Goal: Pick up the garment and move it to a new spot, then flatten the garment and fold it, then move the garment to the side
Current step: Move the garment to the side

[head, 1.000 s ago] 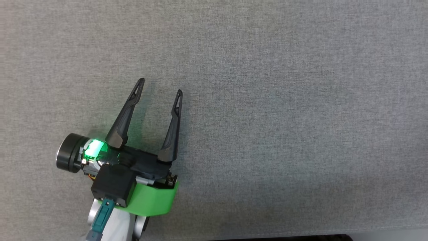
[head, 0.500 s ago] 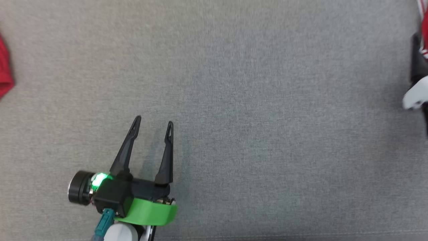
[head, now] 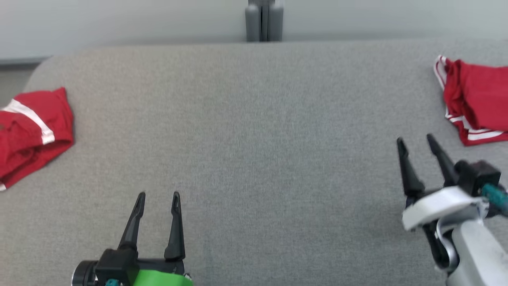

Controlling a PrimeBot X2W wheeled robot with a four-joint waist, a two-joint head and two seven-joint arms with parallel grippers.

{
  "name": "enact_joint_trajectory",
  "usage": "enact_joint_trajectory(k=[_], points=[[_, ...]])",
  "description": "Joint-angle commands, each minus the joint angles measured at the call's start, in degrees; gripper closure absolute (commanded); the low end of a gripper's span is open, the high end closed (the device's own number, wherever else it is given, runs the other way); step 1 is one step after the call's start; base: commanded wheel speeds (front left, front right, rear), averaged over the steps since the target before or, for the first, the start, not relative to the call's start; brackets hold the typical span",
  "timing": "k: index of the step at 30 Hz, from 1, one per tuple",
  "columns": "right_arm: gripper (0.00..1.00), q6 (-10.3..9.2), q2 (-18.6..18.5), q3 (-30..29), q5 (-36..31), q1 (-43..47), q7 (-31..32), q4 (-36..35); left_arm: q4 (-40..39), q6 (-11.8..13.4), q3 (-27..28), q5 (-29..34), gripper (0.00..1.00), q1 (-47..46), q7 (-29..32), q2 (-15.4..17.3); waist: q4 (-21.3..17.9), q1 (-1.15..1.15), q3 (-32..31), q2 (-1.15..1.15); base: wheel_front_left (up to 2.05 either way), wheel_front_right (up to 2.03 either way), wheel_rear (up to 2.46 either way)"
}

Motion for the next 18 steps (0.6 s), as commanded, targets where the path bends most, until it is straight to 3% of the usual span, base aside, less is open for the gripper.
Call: enact_joint_trajectory(k=[1,9,18], points=[[0.00,-0.06,0.6,-0.4,-0.6,2.6,-0.1,-1.8,-0.3,0.4,0.4,-0.5,0.00,1.5,0.0,0.0,-0.5,0.00,-7.6,0.00,0.00,0.00,0.00],[0.00,-0.05,4.8,-2.0,-2.8,13.3,-0.1,-13.9,-2.1,-0.3,1.7,-1.7,0.00,5.4,0.0,0.0,-1.0,0.00,-10.3,0.00,0.00,0.00,0.00],[0.00,-0.05,7.1,-1.8,-3.7,20.6,-0.1,-16.4,-3.3,-1.5,3.0,-2.2,0.00,7.7,0.0,0.0,-0.7,0.00,-12.6,0.00,0.00,0.00,0.00]])
